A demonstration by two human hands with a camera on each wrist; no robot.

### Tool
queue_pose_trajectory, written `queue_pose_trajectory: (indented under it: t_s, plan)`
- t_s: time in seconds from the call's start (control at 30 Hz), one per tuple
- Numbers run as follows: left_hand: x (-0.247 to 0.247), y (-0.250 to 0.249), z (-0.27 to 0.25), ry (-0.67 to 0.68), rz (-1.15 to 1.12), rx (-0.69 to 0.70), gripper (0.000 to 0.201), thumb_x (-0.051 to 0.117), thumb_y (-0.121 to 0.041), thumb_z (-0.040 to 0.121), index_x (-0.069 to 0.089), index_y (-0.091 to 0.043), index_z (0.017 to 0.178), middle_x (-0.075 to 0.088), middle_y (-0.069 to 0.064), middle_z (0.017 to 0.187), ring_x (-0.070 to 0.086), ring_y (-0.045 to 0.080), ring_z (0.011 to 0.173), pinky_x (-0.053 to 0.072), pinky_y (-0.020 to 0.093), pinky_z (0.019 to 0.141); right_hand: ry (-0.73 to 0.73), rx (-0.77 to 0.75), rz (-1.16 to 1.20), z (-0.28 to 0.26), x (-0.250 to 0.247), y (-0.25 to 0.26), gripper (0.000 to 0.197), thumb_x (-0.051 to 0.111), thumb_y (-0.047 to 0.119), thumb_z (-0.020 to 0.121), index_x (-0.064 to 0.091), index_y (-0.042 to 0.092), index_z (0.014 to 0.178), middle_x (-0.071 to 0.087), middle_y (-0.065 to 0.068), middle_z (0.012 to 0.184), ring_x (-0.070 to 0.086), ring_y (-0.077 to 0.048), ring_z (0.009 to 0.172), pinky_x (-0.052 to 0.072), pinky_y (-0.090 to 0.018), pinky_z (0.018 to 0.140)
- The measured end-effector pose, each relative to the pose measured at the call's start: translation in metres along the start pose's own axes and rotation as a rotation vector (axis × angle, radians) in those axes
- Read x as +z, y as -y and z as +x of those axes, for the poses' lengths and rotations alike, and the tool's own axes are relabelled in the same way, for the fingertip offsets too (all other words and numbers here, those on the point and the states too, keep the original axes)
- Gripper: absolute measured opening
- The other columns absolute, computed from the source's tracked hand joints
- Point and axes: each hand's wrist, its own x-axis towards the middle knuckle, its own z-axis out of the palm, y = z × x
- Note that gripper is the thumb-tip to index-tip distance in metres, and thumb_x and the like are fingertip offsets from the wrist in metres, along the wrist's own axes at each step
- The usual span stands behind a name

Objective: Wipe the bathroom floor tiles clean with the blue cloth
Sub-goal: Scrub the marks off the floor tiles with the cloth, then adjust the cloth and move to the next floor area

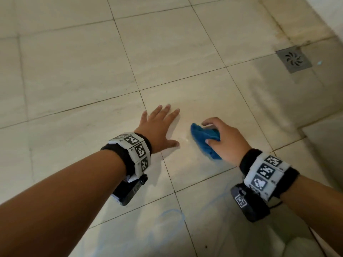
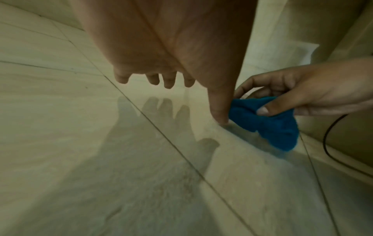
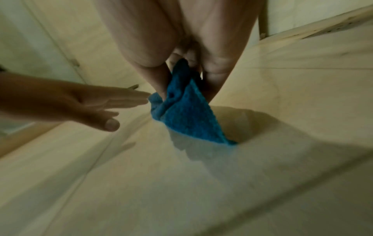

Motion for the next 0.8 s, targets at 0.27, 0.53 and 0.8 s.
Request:
queue_pose_trajectory:
  t_s: [0.27, 0.53, 0.8]
  plan:
    - [-0.028, 0.002, -0.018, -0.216, -0.442, 0.079, 0.076, 0.063, -0.031, 0.091, 0.018, -0.024, 0.153, 0.021, 0.000, 0.159, 0.021, 0.015, 0.145, 0.017, 0.022, 0.113, -0.071, -0.220, 0.185, 0.034, 0.000, 0.054, 0.016, 0.056, 0.007, 0.089, 0.058, 0.023, 0.090, 0.061, 0.008, 0.093, 0.056, -0.010, 0.087, 0.041, -0.010, 0.070]
    - [-0.038, 0.014, -0.036, -0.231, -0.587, -0.065, 0.030, 0.064, -0.030, 0.091, 0.051, -0.022, 0.116, 0.061, -0.003, 0.099, 0.057, 0.014, 0.083, 0.046, 0.023, 0.071, -0.088, -0.267, 0.231, 0.038, 0.008, 0.065, 0.025, 0.049, 0.009, 0.094, 0.067, 0.026, 0.099, 0.063, 0.009, 0.114, 0.057, -0.006, 0.111, 0.045, -0.021, 0.094]
    - [-0.042, 0.023, -0.031, -0.277, -0.485, -0.165, 0.031, 0.059, -0.041, 0.092, 0.058, -0.011, 0.098, 0.054, 0.001, 0.096, 0.054, 0.019, 0.089, 0.040, 0.023, 0.069, -0.196, -0.294, 0.254, 0.043, -0.014, 0.073, 0.014, 0.054, 0.032, 0.086, 0.067, 0.029, 0.088, 0.069, -0.002, 0.085, 0.064, -0.022, 0.084, 0.053, -0.048, 0.080]
